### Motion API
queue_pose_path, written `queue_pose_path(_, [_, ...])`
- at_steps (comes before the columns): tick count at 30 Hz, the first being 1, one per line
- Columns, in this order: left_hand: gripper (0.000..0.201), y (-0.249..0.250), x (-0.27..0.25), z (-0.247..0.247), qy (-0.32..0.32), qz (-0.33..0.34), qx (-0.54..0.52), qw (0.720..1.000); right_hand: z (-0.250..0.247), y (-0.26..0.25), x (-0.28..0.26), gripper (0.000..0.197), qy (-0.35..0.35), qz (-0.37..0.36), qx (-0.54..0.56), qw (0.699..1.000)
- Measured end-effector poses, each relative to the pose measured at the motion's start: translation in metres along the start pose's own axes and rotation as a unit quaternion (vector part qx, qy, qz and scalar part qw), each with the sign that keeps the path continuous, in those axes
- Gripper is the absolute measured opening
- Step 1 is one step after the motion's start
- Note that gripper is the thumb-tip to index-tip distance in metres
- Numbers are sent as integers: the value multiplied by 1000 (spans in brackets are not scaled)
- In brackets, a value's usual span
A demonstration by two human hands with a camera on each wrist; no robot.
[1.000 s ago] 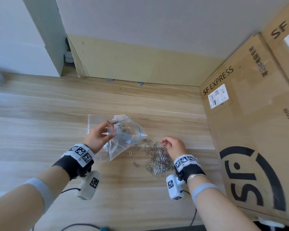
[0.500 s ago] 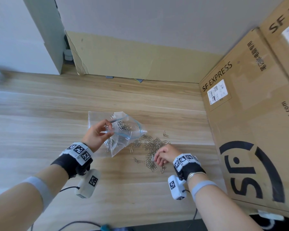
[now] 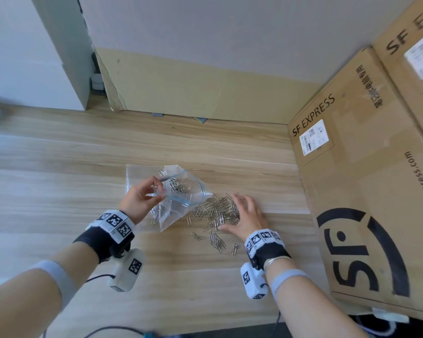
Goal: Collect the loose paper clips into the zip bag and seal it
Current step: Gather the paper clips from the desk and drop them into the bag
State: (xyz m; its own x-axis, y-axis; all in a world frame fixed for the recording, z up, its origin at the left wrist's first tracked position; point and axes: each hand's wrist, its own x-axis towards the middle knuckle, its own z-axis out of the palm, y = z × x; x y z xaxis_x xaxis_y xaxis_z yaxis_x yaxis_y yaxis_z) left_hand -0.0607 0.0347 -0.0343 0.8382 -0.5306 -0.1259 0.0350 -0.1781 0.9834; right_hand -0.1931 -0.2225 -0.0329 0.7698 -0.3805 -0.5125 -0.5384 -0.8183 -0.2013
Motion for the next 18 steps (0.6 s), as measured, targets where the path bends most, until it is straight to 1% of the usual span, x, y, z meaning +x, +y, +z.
queue_pose_path(2, [27,-2,0,0,-2,-1,-4,1000,8,-10,3,102,-1,-24,-36,999])
queue_pose_path(4, [23,-3,0,-1,-3,-1,0,1000,14,-16,4,98,1,-43,-49,998])
queue_pose_path(6, [21,-3,0,-1,-2,-3,4,1000,15,-17,6,86,11,-59,-41,997])
queue_pose_path(8, [22,-4,0,-1,-1,-3,2,1000,14,-18,6,67,17,-84,-27,996])
queue_pose_path(10, [25,-3,0,-1,-6,-4,-1,1000,14,-20,6,50,26,-116,-13,993])
queue_pose_path(12, [32,-3,0,0,-10,-4,-2,1000,16,-21,7,38,38,-140,3,989])
queue_pose_path(15, [30,-1,1,0,-14,2,-4,1000,16,-21,9,25,48,-160,41,985])
queue_pose_path(18, [36,1,2,1,-23,10,-9,1000,13,-19,11,22,47,-166,73,982])
